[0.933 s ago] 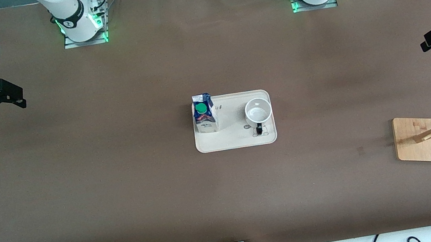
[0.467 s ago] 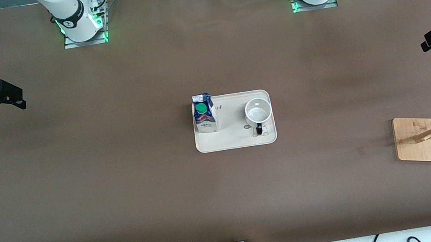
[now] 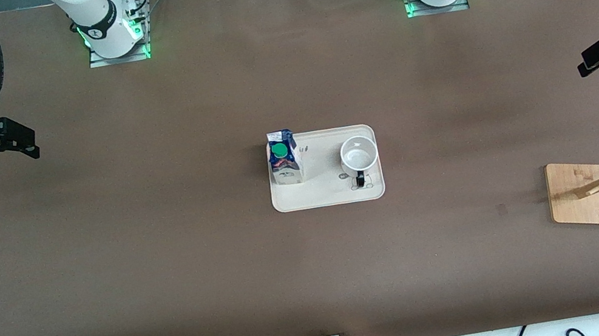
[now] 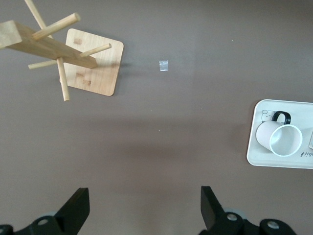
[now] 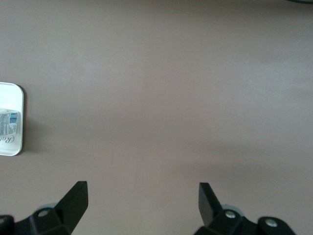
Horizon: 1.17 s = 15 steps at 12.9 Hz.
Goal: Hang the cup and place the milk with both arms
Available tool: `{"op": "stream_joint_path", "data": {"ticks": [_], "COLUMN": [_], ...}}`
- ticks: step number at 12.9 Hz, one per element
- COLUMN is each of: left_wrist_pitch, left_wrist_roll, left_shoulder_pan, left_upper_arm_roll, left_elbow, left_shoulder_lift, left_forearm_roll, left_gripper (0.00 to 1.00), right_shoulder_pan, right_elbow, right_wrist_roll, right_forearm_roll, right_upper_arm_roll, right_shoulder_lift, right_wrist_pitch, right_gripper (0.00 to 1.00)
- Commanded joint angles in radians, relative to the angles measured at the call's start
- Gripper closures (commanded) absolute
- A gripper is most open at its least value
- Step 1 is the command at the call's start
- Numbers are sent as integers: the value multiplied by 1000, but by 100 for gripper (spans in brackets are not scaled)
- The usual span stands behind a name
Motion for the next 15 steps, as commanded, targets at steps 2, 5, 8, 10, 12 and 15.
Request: {"op": "stream_joint_path", "data": {"ticks": [2, 5, 8, 10, 12, 15], "left_wrist_pitch": [4, 3, 3, 3, 3, 3], "left_wrist_roll": [101, 106, 106, 106, 108, 106], "left_shoulder_pan": [-2, -2, -2, -4, -5, -1], "left_upper_arm_roll": [4, 3, 3, 3, 3, 4], "left_elbow": [21, 21, 21, 23, 21, 21], "left_shoulder_lift": [13, 13, 13, 13, 13, 13], "left_forearm_roll": [7, 7, 7, 5, 5, 5], "left_gripper": [0, 0, 0, 0, 0, 0], "right_shoulder_pan": [22, 25, 110, 187, 285, 431], "right_elbow": [51, 42, 109, 185, 226, 252], "right_wrist_roll": [-9, -7, 84, 265, 390, 644], "right_forearm_roll": [6, 14, 52, 101, 107, 107], "right_upper_arm_roll": [3, 5, 32, 32, 32, 32], "right_shoulder_lift": [5, 52, 156, 245, 322, 428], "right_wrist_pitch": [-19, -93, -76, -68, 5, 201], "right_gripper": [0, 0, 0, 0, 0, 0]}}
